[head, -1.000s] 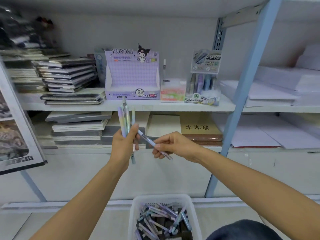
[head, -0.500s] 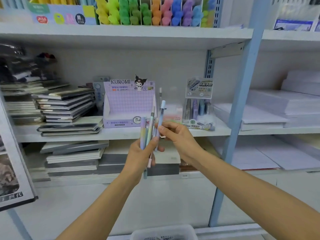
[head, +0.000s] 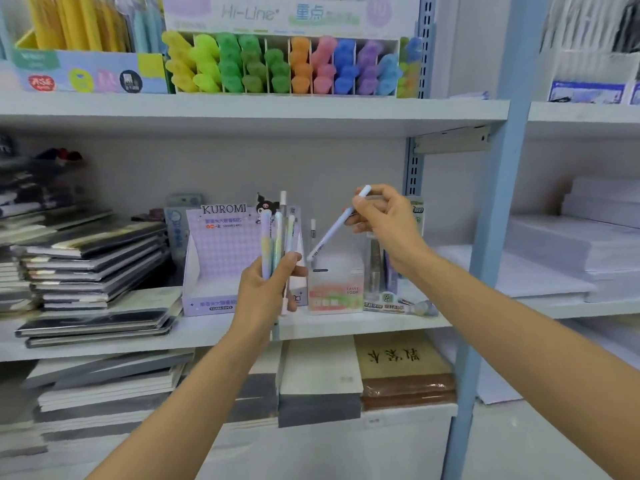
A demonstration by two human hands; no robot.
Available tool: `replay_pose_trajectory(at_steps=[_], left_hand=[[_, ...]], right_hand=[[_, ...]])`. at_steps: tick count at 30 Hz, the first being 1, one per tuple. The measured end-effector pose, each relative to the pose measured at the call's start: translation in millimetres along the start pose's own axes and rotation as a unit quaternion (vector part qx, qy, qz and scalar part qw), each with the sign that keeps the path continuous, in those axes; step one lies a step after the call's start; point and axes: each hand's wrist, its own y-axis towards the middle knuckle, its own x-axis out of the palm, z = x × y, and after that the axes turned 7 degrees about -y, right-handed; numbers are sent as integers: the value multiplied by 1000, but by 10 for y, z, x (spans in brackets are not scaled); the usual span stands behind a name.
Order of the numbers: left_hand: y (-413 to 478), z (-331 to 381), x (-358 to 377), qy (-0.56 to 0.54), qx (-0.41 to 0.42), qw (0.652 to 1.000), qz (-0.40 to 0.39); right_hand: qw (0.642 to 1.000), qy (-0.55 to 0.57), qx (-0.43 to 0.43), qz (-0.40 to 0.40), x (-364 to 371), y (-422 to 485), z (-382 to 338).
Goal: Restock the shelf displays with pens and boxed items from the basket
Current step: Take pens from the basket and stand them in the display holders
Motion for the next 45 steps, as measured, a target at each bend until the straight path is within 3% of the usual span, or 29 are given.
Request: replay_pose_trajectory(at_steps=[7,16,21,29,37,43,45], left_hand=[[403,-73,-10,-40,-18,999,-32],[688,-234,-44,-69,-33,995,-63],[745,-333,-67,-61,-51,994,-70],[768,-352,-89,-59,-55,994,-75],[726,-319,-103,-49,-52,994,-81],[643,-260,-62,-24,-44,993,-102],[612,-231,-56,-25,-49,992,-111]], right_hand=[[991,-135,9,-5,12,574,285],[945,-307,-38,-104,265,828,646],[932,-328,-51,-146,207,875,666],[933,-330,-80,-121,288,892,695],[833,-532,-146,-37,332,891,661],[807,-571,-95,-118,294,860,607],[822,-548,-80,-131,284,836,579]])
